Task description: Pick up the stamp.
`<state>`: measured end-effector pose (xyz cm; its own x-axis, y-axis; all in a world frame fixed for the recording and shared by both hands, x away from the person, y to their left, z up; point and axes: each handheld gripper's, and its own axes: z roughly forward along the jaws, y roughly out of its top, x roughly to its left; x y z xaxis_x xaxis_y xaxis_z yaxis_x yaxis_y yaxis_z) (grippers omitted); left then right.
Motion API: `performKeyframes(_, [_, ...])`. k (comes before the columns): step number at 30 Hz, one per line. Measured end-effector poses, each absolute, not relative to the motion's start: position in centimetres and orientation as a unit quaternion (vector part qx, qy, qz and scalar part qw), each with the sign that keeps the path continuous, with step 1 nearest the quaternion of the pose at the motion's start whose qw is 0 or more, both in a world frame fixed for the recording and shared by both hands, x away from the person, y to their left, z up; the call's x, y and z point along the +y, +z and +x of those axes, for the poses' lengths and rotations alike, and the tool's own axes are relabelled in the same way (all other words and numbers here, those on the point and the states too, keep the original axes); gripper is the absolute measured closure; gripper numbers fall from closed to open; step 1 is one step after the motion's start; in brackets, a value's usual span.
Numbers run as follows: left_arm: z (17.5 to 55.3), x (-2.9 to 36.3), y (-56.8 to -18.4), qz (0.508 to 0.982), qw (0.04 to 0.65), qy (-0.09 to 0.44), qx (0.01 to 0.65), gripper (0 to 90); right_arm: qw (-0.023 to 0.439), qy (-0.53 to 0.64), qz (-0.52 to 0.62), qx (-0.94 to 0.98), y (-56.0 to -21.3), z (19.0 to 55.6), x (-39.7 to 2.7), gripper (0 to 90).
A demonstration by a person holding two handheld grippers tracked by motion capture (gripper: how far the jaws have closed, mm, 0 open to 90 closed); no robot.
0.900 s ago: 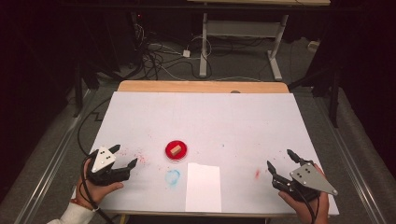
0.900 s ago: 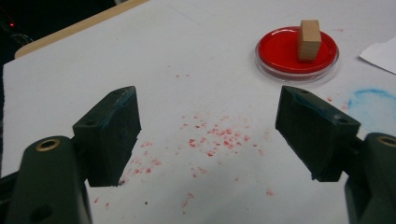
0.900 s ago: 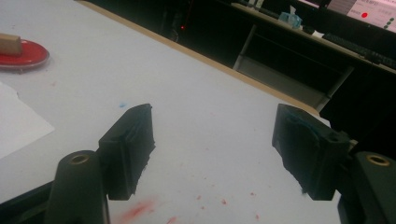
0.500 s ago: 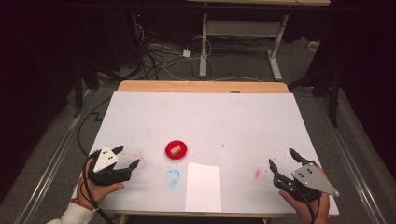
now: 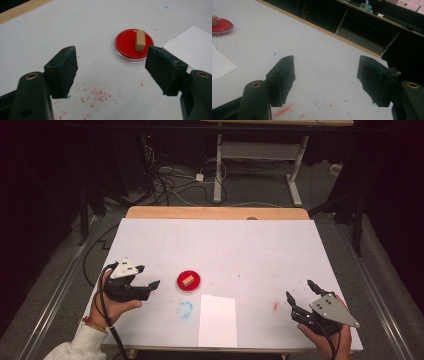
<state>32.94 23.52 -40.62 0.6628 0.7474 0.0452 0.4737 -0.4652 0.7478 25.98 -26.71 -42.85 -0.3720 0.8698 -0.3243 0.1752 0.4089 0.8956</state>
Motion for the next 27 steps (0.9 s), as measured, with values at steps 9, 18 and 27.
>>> performKeyframes(9, [36.4, 17.9, -40.7, 0.88, 0.302, 0.146, 0.335, 33.0, 0.423, 0.395, 0.361, 0.732, -43.1, 26.1, -26.7, 30.8])
performKeyframes(18, [39.0, 14.5, -42.5, 0.909, 0.26, 0.1, 0.309, 49.0, 0.422, 0.387, 0.359, 0.737, -43.3, 26.3, -26.8, 30.7])
performKeyframes(27, [39.9, 12.7, -43.7, 0.922, 0.234, 0.085, 0.296, 67.6, 0.421, 0.385, 0.359, 0.739, -43.4, 26.3, -26.7, 30.7])
